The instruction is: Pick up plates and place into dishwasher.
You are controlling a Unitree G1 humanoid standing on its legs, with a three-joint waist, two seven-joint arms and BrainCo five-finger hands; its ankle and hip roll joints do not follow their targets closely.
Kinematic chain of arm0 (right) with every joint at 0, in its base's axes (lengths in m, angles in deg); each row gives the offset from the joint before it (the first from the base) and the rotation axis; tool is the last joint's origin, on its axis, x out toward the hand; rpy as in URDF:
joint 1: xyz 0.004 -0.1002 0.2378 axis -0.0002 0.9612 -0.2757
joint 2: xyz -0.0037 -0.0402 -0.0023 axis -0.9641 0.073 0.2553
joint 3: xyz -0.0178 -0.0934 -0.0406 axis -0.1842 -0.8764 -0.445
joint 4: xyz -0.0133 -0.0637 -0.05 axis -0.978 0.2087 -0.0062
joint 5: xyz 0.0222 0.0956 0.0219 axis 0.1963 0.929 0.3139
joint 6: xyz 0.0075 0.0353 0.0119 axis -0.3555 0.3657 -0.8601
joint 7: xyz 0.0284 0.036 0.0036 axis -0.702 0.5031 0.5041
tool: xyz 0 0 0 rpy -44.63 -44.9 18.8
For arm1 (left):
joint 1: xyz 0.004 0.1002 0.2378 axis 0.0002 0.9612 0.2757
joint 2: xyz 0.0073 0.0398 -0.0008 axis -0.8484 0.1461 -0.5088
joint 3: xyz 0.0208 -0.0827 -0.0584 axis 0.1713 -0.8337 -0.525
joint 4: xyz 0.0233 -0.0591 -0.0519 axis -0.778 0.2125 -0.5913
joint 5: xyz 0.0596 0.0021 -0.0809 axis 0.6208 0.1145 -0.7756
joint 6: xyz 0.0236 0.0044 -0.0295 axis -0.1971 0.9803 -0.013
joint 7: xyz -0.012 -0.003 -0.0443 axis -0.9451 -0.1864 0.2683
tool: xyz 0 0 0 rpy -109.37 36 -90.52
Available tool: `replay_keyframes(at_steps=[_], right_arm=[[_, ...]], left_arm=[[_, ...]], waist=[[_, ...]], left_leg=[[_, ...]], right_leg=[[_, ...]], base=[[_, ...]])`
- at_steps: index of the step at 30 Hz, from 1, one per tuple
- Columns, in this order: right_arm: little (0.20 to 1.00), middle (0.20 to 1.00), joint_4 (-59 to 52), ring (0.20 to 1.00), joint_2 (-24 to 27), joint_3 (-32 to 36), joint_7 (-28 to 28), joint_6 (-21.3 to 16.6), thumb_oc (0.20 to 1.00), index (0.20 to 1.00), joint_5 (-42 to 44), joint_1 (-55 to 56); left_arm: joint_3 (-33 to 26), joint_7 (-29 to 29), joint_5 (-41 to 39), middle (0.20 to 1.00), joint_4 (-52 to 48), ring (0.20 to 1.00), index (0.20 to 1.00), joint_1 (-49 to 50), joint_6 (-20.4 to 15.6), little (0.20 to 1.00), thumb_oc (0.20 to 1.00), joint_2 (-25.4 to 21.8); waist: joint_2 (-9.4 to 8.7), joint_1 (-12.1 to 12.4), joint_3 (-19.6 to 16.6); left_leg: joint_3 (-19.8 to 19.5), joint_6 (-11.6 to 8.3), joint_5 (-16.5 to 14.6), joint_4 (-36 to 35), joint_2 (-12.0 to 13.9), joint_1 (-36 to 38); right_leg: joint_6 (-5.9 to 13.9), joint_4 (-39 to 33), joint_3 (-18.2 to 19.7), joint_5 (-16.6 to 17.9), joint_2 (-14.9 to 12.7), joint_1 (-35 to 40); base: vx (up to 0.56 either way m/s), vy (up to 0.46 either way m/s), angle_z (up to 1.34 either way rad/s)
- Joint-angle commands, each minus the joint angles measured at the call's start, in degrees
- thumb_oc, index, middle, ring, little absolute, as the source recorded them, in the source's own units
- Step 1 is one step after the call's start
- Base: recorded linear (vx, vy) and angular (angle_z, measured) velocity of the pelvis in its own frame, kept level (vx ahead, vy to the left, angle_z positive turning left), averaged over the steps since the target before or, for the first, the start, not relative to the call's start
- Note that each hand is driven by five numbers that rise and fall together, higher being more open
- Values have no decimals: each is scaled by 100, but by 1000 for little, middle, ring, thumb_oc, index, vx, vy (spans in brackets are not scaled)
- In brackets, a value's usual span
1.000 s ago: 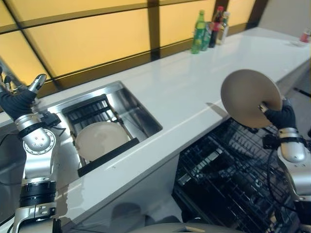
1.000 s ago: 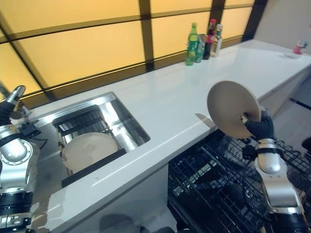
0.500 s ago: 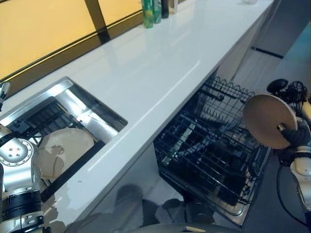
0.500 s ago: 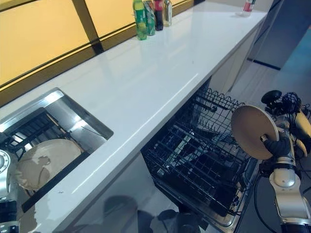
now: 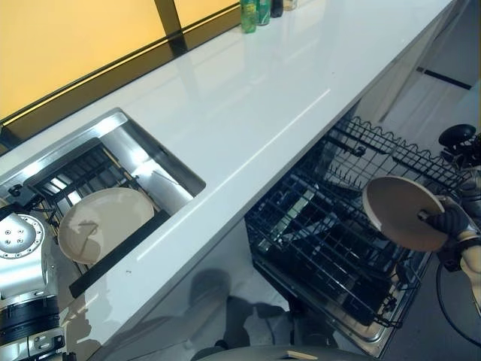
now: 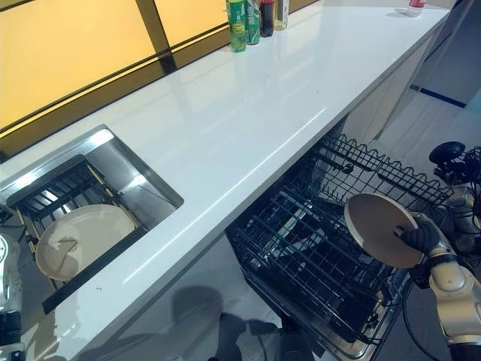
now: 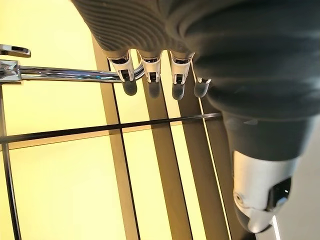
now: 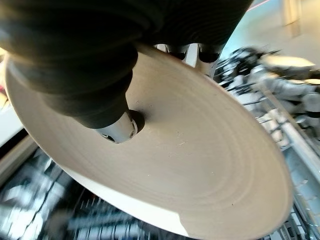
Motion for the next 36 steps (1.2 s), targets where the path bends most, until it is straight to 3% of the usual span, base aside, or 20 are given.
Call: replay_keyframes(at_steps=[1,7,12,18,27,33,36], right_arm=[[200,200,-151,200,372,-323,239,-295,200,200,-207,-265],[200,200,-167,200,410,-330,532,-353,200,200,-266,-211],[200,200,-318,200,408,-396,1307,-477,200,200,-424,-90],[200,200,-396,200,335,-872,1842,-589,200,200,-744,3],[200,200,-186,200,-117,-1728,1576,-693,200,200,-1137,188],[200,200,-84,200,-331,-1924,1035,-609,200,200,-1205,322],[200,200,-130,200,-440,-1995,1020,-547,200,200,-1418,401]], left_arm=[[246,-63,394,1000,-92,1000,1000,32,-73,1000,1000,-528],[154,-13,377,1000,-1,1000,1000,87,-136,1000,1000,-550],[24,87,334,1000,-5,1000,1000,186,-155,1000,1000,-559],[95,92,361,1000,45,1000,1000,166,-177,1000,1000,-505],[254,-33,435,1000,-64,1000,1000,182,-155,1000,1000,-350],[276,-161,425,1000,-148,1000,1000,193,-117,1000,1000,-334],[256,-181,382,1000,-192,1000,1000,222,-89,1000,1000,-325]], waist=[[-286,53,-499],[-309,99,-559],[-311,121,-607],[-286,117,-569],[-201,115,-459],[-144,113,-359],[-126,113,-328]], left_leg=[[-455,-87,962,-236,109,-726],[-483,-144,1039,-268,184,-746],[-500,-159,1057,-279,189,-752],[-497,-160,1074,-278,179,-764],[-539,-134,1091,-275,133,-867],[-596,-119,1103,-260,100,-961],[-622,-118,1105,-254,83,-1004]], right_leg=[[229,722,-276,-1003,-298,390],[193,728,-351,-1066,-241,454],[198,730,-338,-1107,-229,497],[194,743,-305,-1124,-240,495],[206,683,-231,-1128,-253,469],[212,673,-163,-1146,-256,433],[215,680,-150,-1167,-263,415]], base=[[18,-58,6],[19,-30,14],[28,-4,2],[0,0,0],[-12,17,0],[-10,13,0],[-18,33,-1]])
